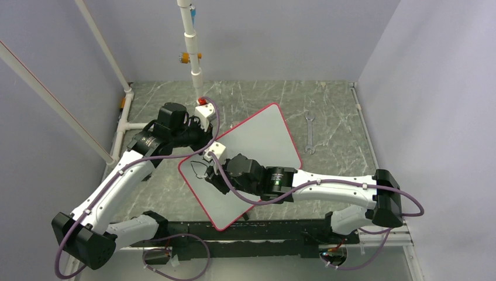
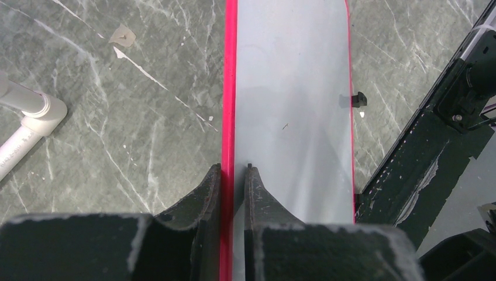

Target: Write a sentence on the whiteboard

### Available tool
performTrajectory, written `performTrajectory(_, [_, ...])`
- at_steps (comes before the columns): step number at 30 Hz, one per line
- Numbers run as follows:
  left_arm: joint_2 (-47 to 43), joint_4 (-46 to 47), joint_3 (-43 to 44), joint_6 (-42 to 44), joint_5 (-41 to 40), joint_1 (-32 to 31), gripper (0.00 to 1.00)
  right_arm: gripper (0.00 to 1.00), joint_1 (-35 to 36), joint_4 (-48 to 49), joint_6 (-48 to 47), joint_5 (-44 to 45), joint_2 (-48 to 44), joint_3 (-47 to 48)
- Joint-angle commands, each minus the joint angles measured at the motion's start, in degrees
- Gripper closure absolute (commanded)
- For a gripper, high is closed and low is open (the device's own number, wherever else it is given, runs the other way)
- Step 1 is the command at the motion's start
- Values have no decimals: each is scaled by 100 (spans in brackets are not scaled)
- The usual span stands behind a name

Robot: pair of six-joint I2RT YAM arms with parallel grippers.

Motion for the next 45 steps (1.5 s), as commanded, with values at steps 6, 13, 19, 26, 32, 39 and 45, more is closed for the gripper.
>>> performTrajectory(6, [-149, -32, -37, 276, -274, -53, 100, 100, -22, 63, -124, 328, 78, 312])
performTrajectory(13, [-247, 25, -69, 291, -369, -55, 100, 100, -14, 118, -256, 420, -342, 125])
performTrajectory(19, [-216, 4, -44, 292, -347, -55, 100, 100, -19, 277, -330, 327, -769, -46])
performTrajectory(26, [-221, 9, -42, 290, -347, -55, 100, 100, -34, 159, -362, 815, -722, -71])
performTrajectory(32, [-229, 8, -55, 293, -345, -51, 100, 100, -85, 174, -301, 976, -668, -111])
performTrajectory(39, [-229, 10, -55, 290, -329, -54, 100, 100, -134, 96, -291, 1035, -466, 33])
performTrajectory(45, [-216, 4, -46, 287, -320, -58, 100, 100, -162, -7, -244, 1092, -307, 152])
